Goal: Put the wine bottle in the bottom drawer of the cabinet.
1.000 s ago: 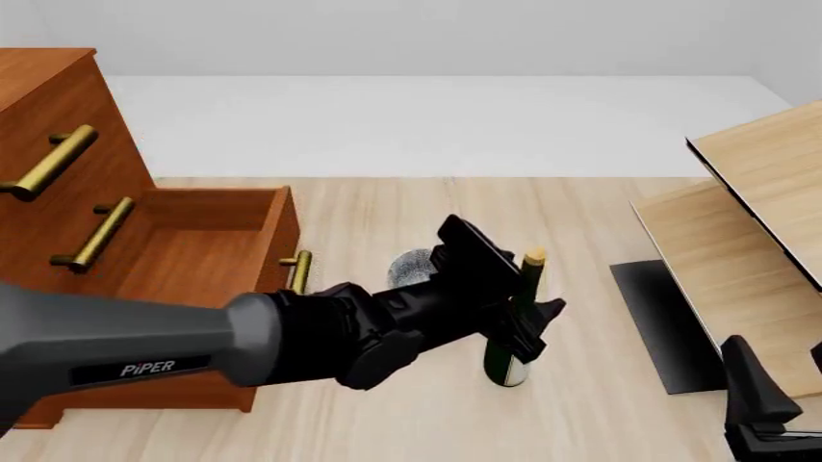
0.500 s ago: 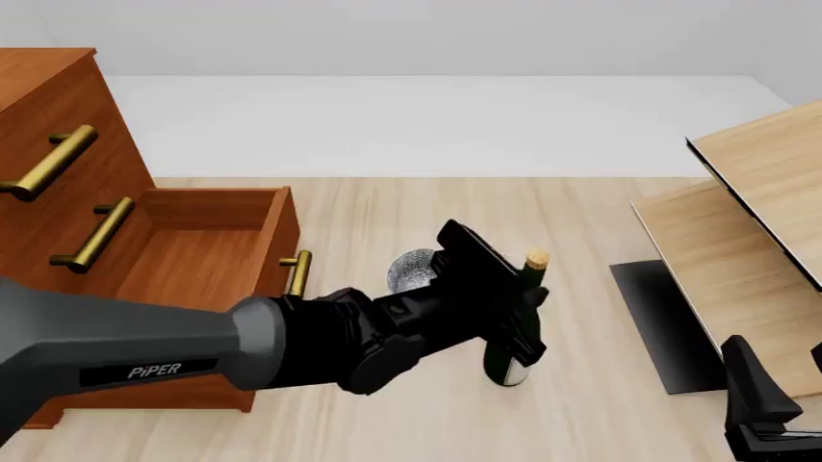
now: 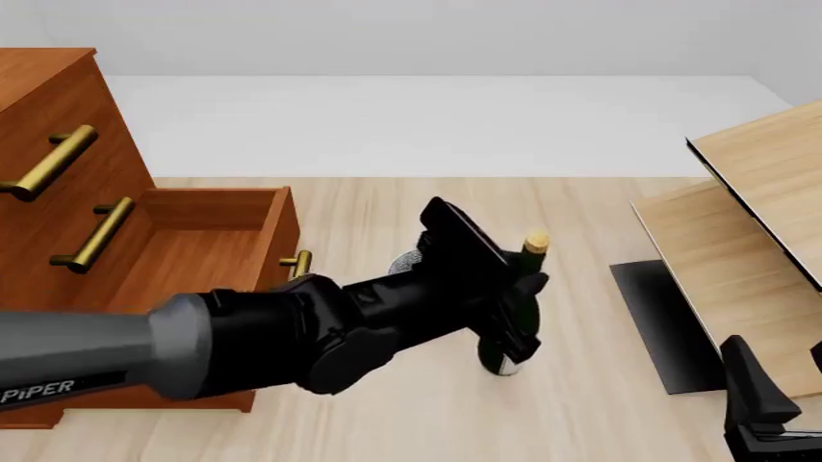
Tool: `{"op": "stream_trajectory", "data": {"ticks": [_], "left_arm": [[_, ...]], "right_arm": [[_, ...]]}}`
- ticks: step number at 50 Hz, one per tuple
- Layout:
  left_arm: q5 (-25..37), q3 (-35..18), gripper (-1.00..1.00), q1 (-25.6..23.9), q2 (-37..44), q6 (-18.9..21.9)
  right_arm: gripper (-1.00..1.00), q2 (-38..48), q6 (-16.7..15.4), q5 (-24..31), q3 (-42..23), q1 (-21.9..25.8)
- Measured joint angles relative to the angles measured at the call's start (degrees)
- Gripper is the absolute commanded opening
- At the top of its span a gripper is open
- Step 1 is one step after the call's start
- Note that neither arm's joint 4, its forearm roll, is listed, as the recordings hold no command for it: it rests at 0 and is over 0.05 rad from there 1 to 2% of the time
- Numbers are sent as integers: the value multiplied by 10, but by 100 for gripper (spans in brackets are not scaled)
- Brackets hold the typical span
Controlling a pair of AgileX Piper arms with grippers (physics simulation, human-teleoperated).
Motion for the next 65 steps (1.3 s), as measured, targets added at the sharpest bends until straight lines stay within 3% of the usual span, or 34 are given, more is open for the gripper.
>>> {"op": "stream_trajectory", "data": {"ticks": [17, 31, 50, 65], "left_arm": [[76, -4, -100, 15, -124, 18], [168, -21, -100, 60, -230, 35], [281, -22, -100, 167, -354, 46], [398, -54, -100, 258, -396, 40]], "right_arm": [[100, 0, -7, 0, 0, 2], [100, 0, -12, 0, 0, 4], [100, 0, -16, -1, 0, 7], [100, 0, -17, -1, 0, 8]]}}
